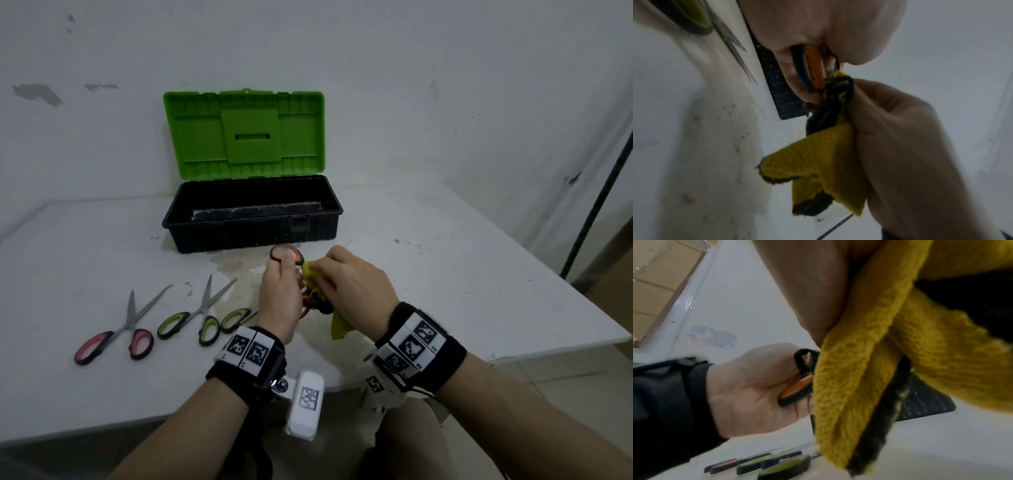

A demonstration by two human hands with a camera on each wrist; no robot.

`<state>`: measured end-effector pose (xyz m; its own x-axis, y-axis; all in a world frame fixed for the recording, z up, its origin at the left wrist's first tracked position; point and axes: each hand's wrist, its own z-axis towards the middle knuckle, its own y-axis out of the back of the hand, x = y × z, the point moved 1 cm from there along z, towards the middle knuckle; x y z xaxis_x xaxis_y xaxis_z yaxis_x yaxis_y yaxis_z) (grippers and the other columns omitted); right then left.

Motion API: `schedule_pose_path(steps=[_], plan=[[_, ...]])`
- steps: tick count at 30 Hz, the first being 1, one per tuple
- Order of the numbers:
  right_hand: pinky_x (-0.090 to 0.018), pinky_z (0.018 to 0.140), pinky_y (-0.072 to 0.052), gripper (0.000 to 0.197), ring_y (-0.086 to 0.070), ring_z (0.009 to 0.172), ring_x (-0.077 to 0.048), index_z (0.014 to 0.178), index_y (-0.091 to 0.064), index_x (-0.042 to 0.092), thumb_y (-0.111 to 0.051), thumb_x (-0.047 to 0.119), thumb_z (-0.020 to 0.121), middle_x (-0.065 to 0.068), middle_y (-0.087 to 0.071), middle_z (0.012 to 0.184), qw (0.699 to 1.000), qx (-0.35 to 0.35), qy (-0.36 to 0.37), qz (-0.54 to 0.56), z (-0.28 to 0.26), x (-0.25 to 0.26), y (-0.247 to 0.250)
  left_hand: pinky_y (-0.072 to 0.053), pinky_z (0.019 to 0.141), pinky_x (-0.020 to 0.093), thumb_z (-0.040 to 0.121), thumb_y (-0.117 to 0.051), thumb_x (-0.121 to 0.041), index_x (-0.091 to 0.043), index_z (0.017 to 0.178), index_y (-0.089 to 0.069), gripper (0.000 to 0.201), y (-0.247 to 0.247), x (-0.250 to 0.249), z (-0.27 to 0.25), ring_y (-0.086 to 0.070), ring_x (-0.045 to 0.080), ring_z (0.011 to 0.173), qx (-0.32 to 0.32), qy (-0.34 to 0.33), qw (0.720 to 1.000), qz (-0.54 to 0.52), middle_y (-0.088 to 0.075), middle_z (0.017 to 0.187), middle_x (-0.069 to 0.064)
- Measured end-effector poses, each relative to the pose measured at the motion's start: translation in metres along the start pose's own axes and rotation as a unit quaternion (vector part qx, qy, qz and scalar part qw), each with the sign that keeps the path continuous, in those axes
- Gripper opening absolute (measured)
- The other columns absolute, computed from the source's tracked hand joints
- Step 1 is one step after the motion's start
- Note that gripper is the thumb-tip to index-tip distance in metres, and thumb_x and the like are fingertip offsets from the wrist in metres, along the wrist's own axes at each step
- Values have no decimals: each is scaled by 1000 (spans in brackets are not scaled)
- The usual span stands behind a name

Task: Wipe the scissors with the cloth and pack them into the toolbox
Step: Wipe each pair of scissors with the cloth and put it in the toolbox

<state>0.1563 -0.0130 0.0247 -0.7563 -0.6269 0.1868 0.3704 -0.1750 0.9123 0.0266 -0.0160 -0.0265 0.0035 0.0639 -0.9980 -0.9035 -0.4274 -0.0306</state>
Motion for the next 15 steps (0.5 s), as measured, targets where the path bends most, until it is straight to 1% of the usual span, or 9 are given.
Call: schedule_pose_path(steps=[2,4,5,7,9,10,11,13,15], plan=[[-37,64,-53,26,-59,82,-20,108,-65,23,-44,36,100,4,-54,105,999,29,-4,-19,-3,-7,2,-46,55,37,101,-36,-45,-18,91,-55,34,3,-1,-1,-53,23,61,-13,15,999,-28,-47,67,-1],[-36,65,-52,27,-59,82,-19,106,-65,25,-44,38,99,5,-53,104,999,46,-6,-28,-6,-11,5,-47,48,32,106,-35,-36,-10,100,-52,32,6,-3,-1,-53,19,53,-11,37,997,-62,-40,70,1],[-36,64,-52,26,-59,81,-19,106,-65,25,-44,38,99,5,-53,103,999,33,-1,-21,-7,-12,6,-48,48,31,107,-35,-35,-9,104,-52,32,6,-2,0,-55,18,53,-10,39,997,-62,-40,72,2],[-37,61,-53,24,-59,79,-19,106,-65,25,-46,37,98,5,-54,103,1000,-2,16,-7,-6,-6,8,-51,55,35,106,-34,-38,-10,105,-53,34,3,-2,1,-61,18,61,-3,28,999,-43,-48,75,4],[-38,61,-53,23,-59,79,-20,107,-65,25,-47,35,98,3,-54,103,999,10,33,-9,-5,3,5,-57,69,45,104,-34,-43,-16,101,-57,36,-1,-2,0,-66,28,80,-3,7,1000,-18,-62,85,12],[-38,62,-53,22,-59,79,-20,108,-65,26,-46,34,98,3,-54,103,999,24,37,-11,-5,6,3,-58,73,48,103,-34,-45,-18,99,-58,36,-2,-1,-1,-66,31,85,-4,4,1000,-12,-64,89,14],[-38,62,-53,23,-59,80,-21,110,-65,27,-46,35,98,3,-54,104,999,34,36,-11,-6,6,2,-57,71,47,103,-35,-44,-19,98,-57,34,-1,-1,0,-65,30,81,-7,6,1000,-13,-63,86,14],[-38,64,-52,28,-60,84,-21,112,-66,28,-45,40,99,4,-54,106,999,47,20,-14,-7,-1,3,-51,56,39,105,-35,-40,-17,94,-53,32,4,-1,2,-54,22,62,-21,15,999,-33,-50,70,5],[-36,64,-52,32,-60,83,-21,109,-67,25,-43,44,99,5,-54,105,999,49,-1,-17,-9,-10,6,-46,48,32,107,-34,-36,-16,92,-50,30,9,-3,4,-50,17,51,-28,22,997,-70,-38,65,-1]])
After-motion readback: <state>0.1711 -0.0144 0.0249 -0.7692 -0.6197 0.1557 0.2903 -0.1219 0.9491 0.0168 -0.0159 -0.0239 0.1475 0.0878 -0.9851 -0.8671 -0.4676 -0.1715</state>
